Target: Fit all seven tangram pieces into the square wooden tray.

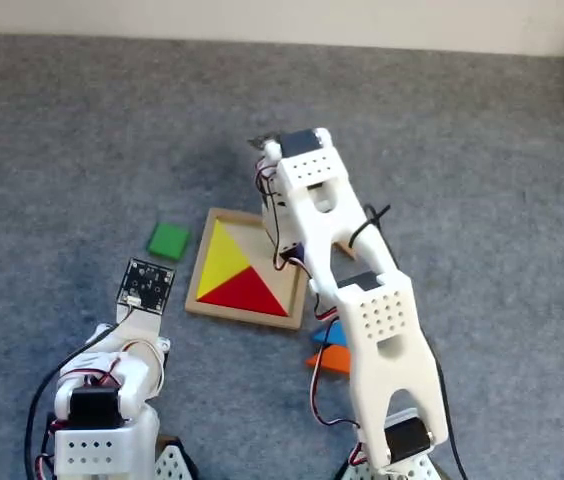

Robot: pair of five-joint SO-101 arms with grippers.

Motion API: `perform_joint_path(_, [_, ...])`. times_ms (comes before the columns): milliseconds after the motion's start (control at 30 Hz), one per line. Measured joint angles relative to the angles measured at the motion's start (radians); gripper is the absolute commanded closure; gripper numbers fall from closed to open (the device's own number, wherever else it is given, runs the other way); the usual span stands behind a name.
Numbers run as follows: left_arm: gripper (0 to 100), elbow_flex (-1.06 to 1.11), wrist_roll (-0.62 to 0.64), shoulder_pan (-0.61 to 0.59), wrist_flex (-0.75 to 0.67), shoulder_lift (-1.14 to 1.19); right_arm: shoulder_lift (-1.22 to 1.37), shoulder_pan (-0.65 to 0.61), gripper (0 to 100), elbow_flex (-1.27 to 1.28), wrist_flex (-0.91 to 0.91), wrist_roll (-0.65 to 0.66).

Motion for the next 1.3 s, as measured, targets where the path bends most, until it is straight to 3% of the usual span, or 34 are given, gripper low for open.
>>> perform_joint_path(533, [100,0.000,0.000,0.000,0.000,0.000,0.000,-0.005,85.7,0.000,0.003,-0.002])
perform_joint_path(933, [100,0.000,0.000,0.000,0.000,0.000,0.000,0.003,85.3,-0.078,0.003,-0.123])
perform_joint_path(1100, [100,0.000,0.000,0.000,0.000,0.000,-0.006,0.003,77.7,-0.078,0.003,-0.163])
perform_joint_path(1300, [100,0.000,0.000,0.000,0.000,0.000,-0.037,0.009,77.2,-0.078,0.003,-0.198])
